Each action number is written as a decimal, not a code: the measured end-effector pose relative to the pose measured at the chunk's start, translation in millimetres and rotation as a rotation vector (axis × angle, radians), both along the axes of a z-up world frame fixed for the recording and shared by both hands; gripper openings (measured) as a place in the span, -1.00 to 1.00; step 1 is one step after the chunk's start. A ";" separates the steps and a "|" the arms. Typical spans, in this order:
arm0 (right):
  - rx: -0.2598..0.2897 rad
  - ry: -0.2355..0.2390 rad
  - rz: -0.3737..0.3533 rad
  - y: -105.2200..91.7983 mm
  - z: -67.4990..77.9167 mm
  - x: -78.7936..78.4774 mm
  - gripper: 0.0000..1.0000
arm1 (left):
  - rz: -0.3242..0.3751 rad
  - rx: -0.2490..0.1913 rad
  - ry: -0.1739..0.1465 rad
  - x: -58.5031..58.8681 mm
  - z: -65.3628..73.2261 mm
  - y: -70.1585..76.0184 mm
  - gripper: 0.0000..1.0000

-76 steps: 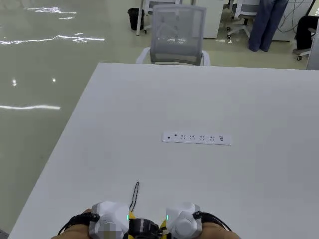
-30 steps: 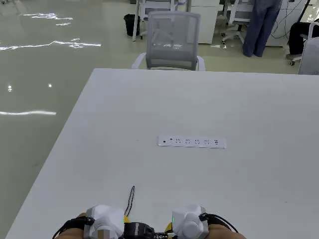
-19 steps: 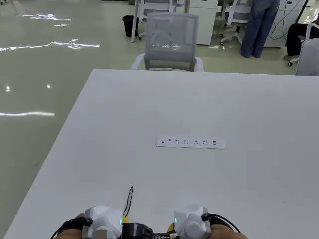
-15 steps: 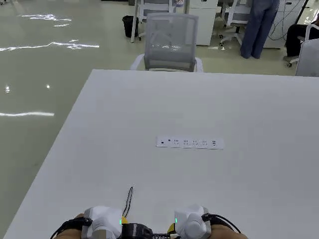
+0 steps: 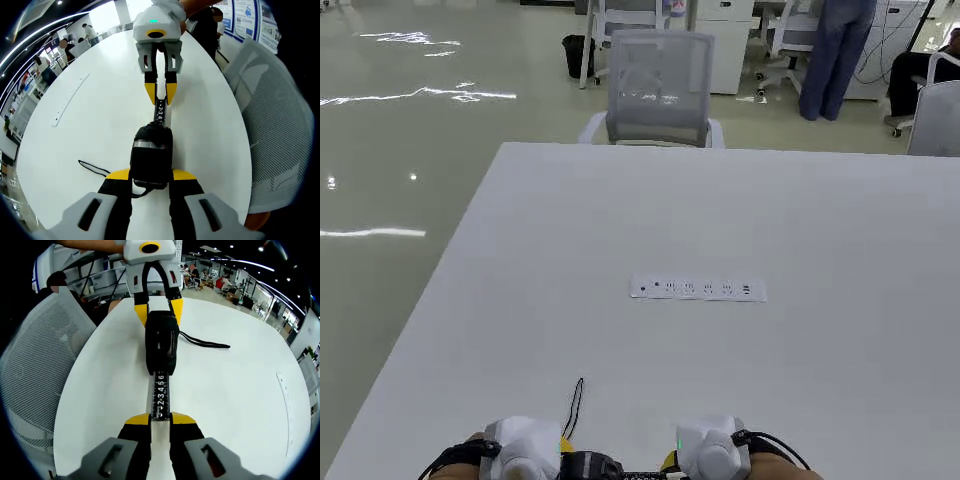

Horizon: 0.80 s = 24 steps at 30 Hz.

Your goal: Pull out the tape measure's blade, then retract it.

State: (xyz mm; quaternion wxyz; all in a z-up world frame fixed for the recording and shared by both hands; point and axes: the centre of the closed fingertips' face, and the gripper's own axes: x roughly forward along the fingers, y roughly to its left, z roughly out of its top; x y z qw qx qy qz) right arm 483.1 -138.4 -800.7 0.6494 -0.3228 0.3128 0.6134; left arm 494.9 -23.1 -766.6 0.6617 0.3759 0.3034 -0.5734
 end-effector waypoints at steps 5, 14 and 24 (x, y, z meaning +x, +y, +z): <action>-0.003 0.001 -0.003 -4.9 1.3 -1.3 -0.78 | -0.001 0.001 -0.001 -0.1 -0.3 -0.4 -0.53; -0.006 0.000 -0.005 -12.0 1.1 -1.2 -0.78 | -0.002 0.000 -0.001 -0.1 -0.3 -0.4 -0.53; -0.013 -0.004 -0.007 -18.8 1.7 -1.5 -0.78 | -0.003 -0.001 0.001 0.7 -1.6 -0.2 -0.53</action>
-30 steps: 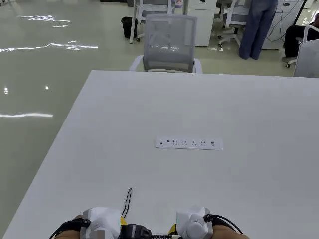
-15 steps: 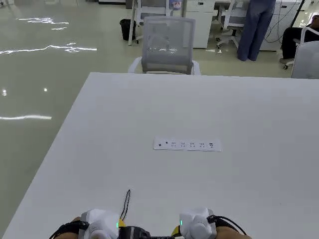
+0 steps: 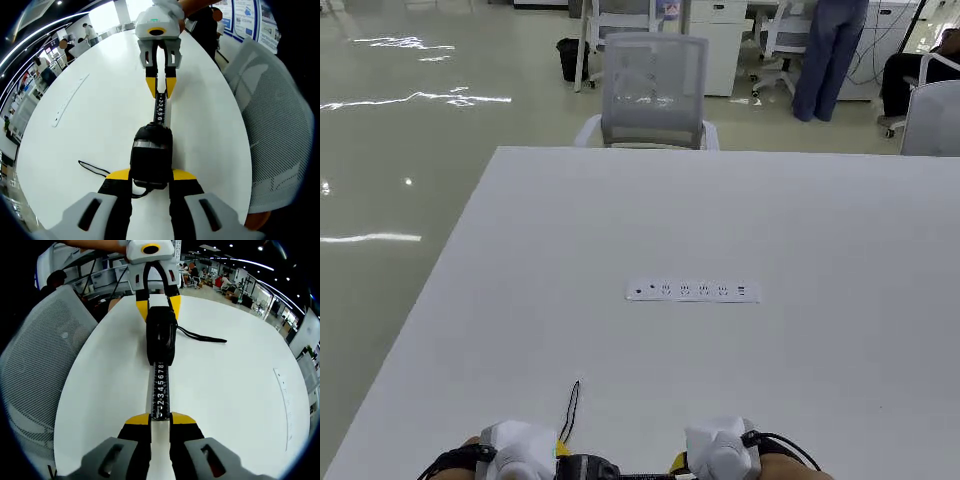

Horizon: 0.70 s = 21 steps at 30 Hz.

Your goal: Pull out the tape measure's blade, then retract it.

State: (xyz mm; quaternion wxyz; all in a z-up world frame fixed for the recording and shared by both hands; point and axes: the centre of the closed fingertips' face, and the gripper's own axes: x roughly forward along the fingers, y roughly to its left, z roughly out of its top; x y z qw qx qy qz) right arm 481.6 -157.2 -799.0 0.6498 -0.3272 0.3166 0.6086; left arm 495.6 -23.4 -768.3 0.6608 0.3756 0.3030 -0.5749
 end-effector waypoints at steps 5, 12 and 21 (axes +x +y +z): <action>0.000 -0.002 -0.002 -4.7 -0.3 0.5 -0.78 | -0.002 0.002 0.002 0.1 1.1 -0.4 -0.53; -0.001 -0.002 -0.006 -10.2 0.8 -0.2 -0.78 | -0.005 0.004 0.002 0.6 -0.5 -0.3 -0.53; -0.004 0.000 -0.009 -17.4 0.4 -1.4 -0.78 | -0.008 0.006 0.003 -0.8 1.4 -1.0 -0.53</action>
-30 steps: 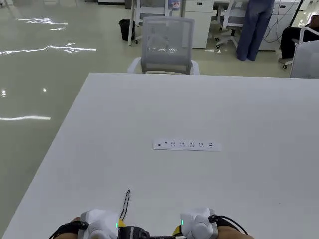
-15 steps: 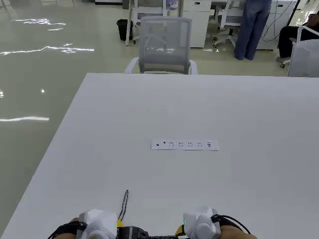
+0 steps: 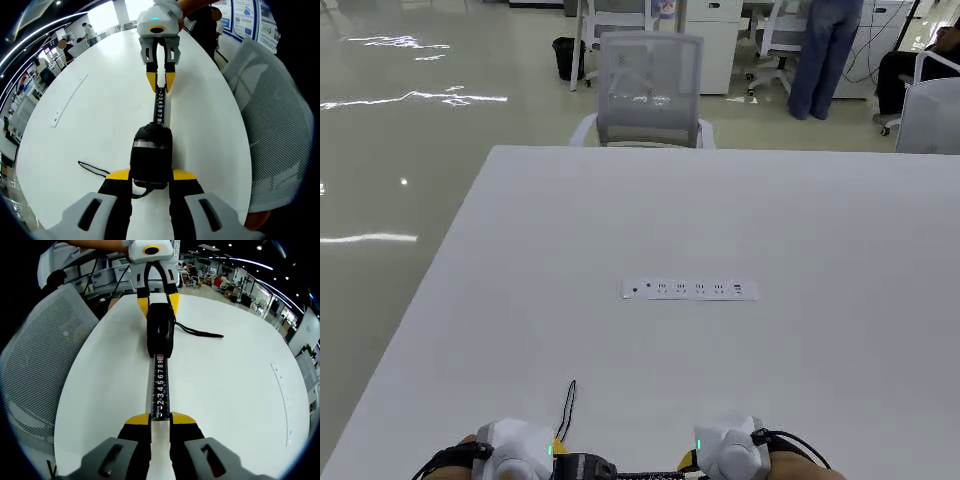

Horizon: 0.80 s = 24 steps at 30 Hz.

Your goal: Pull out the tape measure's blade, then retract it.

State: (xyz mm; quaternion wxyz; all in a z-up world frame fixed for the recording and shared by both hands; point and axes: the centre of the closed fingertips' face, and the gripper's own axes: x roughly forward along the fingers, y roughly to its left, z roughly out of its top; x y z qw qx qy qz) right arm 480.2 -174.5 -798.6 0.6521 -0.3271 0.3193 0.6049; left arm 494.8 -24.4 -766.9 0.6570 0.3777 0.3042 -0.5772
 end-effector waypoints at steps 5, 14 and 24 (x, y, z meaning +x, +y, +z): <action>-0.001 0.002 -0.003 -4.4 -1.2 -0.3 -0.78 | -0.002 0.002 0.000 0.1 -0.8 0.5 -0.53; -0.003 0.007 -0.012 -11.8 -0.2 -1.3 -0.78 | -0.006 0.003 0.002 0.8 -0.8 0.0 -0.53; -0.008 0.011 -0.018 -18.2 -0.8 -2.3 -0.78 | -0.010 0.006 0.002 2.0 -3.3 0.3 -0.53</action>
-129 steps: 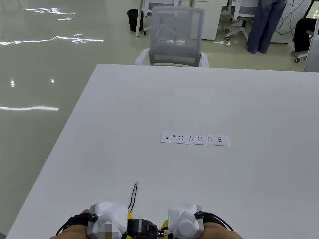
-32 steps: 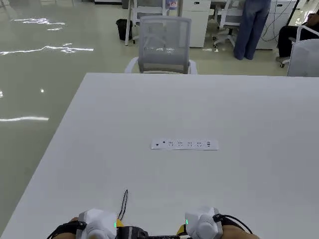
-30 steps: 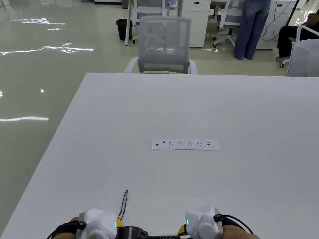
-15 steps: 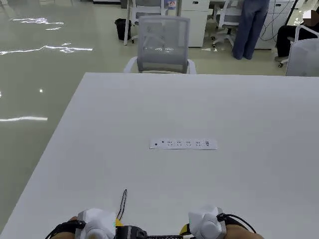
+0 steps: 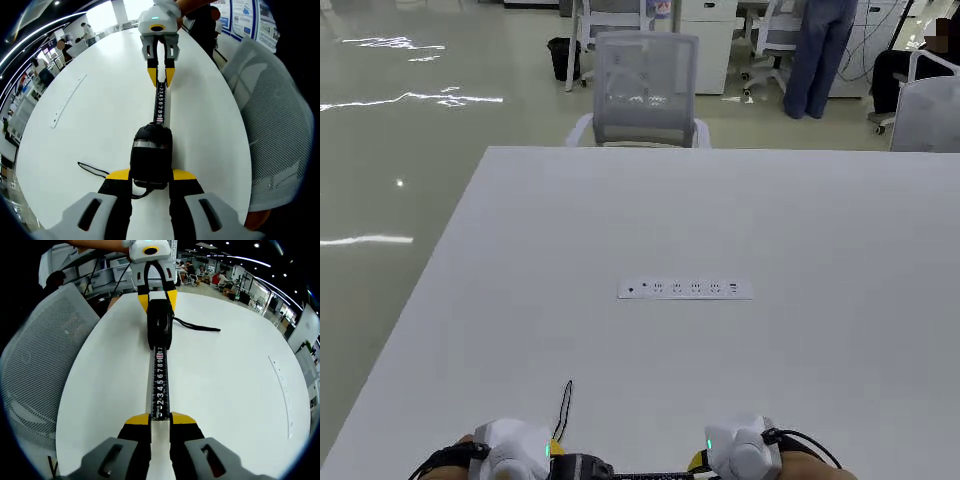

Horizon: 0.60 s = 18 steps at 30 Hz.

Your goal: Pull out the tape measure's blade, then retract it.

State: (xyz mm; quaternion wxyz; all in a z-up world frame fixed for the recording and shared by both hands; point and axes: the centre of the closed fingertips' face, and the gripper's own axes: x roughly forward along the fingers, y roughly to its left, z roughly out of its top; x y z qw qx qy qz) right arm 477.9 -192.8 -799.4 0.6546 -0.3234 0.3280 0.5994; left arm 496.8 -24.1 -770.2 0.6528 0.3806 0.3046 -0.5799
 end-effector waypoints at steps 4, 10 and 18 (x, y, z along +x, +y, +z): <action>0.000 0.001 -0.002 -2.6 -0.5 0.0 -0.78 | -0.001 0.002 0.000 -0.2 0.7 -0.4 -0.53; -0.002 0.001 -0.005 -6.5 -0.5 -0.8 -0.78 | -0.002 0.003 0.001 -1.3 2.7 -1.5 -0.53; -0.004 0.003 -0.012 -10.9 0.9 -2.0 -0.78 | -0.004 0.004 0.001 -0.9 1.7 -0.9 -0.53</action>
